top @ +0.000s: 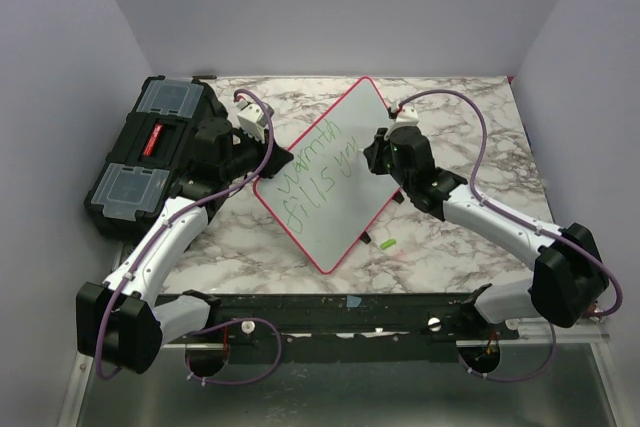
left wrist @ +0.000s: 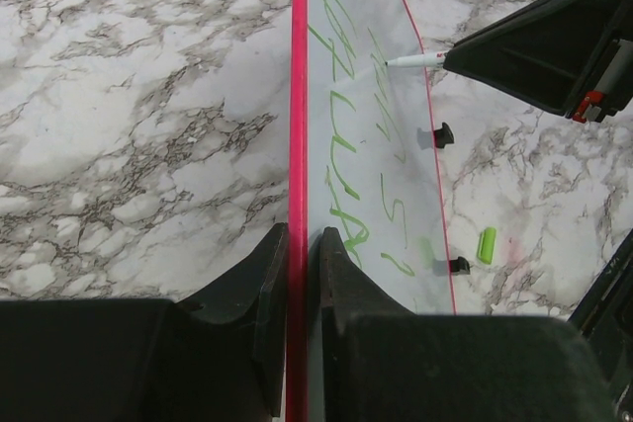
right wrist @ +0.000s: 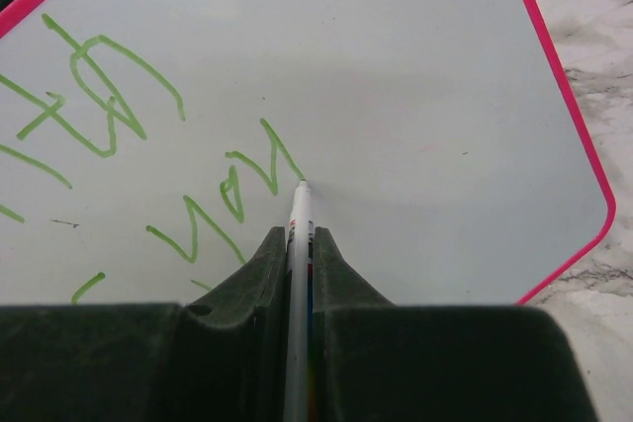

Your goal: Write a sentence on the whiteboard

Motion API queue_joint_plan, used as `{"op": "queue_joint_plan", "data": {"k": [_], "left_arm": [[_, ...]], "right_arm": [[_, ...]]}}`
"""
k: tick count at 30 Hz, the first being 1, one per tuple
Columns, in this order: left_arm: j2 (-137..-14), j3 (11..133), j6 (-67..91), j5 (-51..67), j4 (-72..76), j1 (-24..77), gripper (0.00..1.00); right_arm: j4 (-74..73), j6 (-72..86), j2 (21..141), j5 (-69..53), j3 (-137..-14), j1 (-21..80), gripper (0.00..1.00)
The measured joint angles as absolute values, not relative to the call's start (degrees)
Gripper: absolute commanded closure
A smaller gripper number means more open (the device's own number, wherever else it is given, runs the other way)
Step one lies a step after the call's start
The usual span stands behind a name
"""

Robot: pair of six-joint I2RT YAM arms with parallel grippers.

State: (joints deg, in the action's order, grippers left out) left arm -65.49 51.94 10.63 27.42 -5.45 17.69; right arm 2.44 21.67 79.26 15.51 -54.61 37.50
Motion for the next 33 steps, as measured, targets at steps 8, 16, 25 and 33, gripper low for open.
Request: {"op": "queue_joint_plan", "data": {"k": [8,16,25,33], "left_arm": [[-65.49,51.94,10.63,27.46,-5.13,17.76,1.00],[-65.49,51.94,10.63,27.46,-4.97,17.76,1.00],[-65.49,51.94,10.63,27.46,-4.95,17.76,1.00],[-65.49,51.94,10.61,27.46,-4.95,17.76,1.00]], "right_arm": [[1.37,21.65,78.39,16.23,-54.54,37.50,0.99],[1.08,21.54,77.58,17.72,-55.77,37.50,1.00],[1.39,21.37,78.48,18.70,-59.09,37.50,0.99],[1.61,21.39,80.95,18.74,-60.62,37.50,1.00]]}}
